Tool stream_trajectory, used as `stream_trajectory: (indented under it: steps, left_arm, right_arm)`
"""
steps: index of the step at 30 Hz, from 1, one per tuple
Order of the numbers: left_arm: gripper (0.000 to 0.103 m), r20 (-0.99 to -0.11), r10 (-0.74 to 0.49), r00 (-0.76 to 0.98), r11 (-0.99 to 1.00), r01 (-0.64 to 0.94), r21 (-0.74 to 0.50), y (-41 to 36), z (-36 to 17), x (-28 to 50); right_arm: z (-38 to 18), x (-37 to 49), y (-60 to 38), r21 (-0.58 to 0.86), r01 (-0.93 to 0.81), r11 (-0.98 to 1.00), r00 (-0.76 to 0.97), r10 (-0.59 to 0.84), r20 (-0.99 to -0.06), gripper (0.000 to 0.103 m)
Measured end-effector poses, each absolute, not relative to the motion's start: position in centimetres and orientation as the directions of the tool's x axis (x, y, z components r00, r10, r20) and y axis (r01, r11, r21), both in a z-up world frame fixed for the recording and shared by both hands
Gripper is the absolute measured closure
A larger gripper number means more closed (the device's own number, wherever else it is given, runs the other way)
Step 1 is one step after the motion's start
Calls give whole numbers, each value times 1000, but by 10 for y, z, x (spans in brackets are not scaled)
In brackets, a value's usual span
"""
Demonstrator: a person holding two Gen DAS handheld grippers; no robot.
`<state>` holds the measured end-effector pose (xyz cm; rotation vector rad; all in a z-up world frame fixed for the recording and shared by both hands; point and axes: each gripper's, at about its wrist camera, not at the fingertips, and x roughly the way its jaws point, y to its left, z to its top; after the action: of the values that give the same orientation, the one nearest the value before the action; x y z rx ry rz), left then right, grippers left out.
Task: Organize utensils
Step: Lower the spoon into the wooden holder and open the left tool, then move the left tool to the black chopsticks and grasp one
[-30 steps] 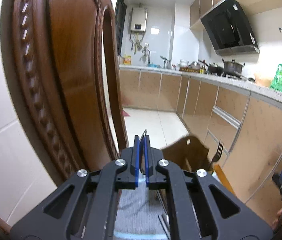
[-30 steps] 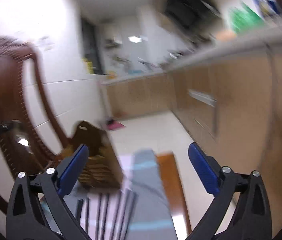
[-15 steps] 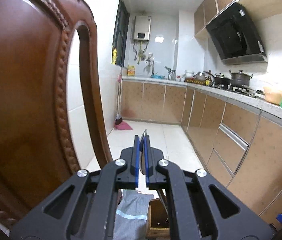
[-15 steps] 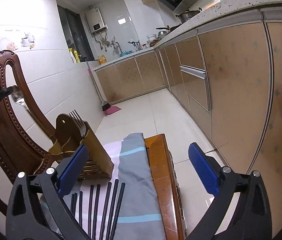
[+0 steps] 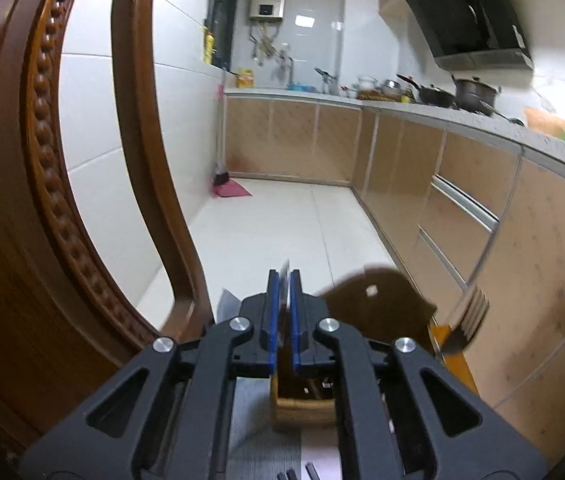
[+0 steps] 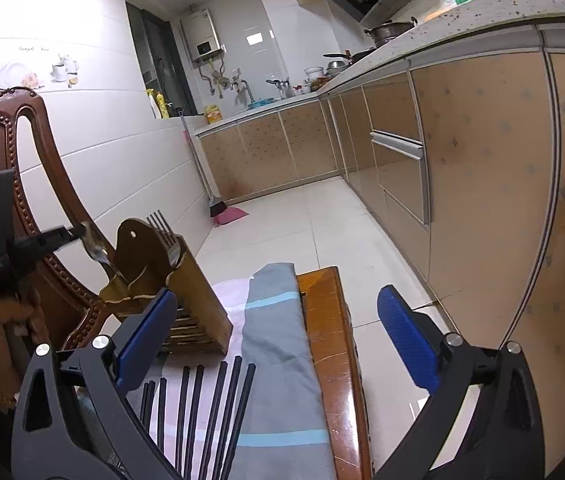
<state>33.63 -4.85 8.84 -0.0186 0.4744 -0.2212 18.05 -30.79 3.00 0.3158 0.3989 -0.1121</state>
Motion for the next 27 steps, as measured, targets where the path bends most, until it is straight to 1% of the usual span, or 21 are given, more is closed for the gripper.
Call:
stream_trajectory:
  steps: [1, 2, 3, 4, 5, 7, 9, 11, 14, 16, 17, 19, 21, 23, 25, 27]
  left_arm:
    - [46, -451, -219, 865, 975, 215, -61, -47, 87, 331]
    - [16, -441, -218, 871, 975, 214, -58, -44, 87, 322]
    - [13, -426, -215, 879, 976, 209, -61, -38, 89, 311]
    - [12, -410, -224, 884, 974, 216, -69, -33, 90, 296]
    - [8, -410, -244, 879, 969, 235, -72, -30, 91, 281]
    - [5, -422, -262, 868, 963, 266, -50, -27, 91, 252]
    - [5, -431, -264, 863, 958, 285, -17, -24, 83, 216]
    - [4, -460, -273, 845, 953, 302, -11, -23, 71, 191]
    - [4, -504, -292, 813, 949, 310, -52, -20, 47, 167]
    - [4, -545, -279, 791, 953, 297, -58, -22, 30, 162]
    - [4, -578, -256, 775, 957, 286, -41, -26, 21, 163]
    - [4, -613, -239, 753, 959, 284, -26, -29, 15, 164]
    - [4, -613, -267, 744, 952, 303, -46, -27, 13, 161]
    - [4, -611, -269, 745, 951, 308, -44, -27, 13, 159]
    - [4, -616, -264, 742, 952, 305, -41, -26, 12, 158]
    - [4, -620, -288, 730, 947, 311, -74, -23, 15, 155]
  right_arm:
    - [29, 182, -306, 274, 166, 947, 915, -44, -402, 5]
    - [29, 182, -305, 271, 162, 949, 914, -40, -404, 5]
    - [28, 183, -303, 266, 155, 951, 913, -35, -406, 5]
    - [27, 184, -300, 260, 149, 954, 911, -30, -411, 5]
    - [27, 185, -298, 255, 144, 956, 910, -26, -414, 5]
    - [25, 185, -291, 243, 127, 962, 903, -11, -429, 5]
    - [23, 184, -284, 231, 110, 967, 898, 3, -441, 5]
    - [20, 181, -276, 219, 94, 971, 888, 18, -460, 5]
    - [15, 171, -261, 207, 70, 976, 871, 41, -490, 5]
    - [15, 160, -248, 183, 52, 982, 865, 47, -499, 5]
    - [15, 156, -243, 170, 52, 984, 864, 41, -502, 5]
    - [11, 142, -234, 162, 56, 985, 858, 36, -513, 5]
    - [5, 132, -229, 174, 59, 983, 843, 44, -535, 5]
    - [0, 125, -224, 182, 58, 982, 834, 52, -549, 5]
    - [-1, 119, -216, 172, 45, 984, 832, 59, -552, 5]
    - [3, 115, -211, 145, 30, 989, 836, 54, -546, 5]
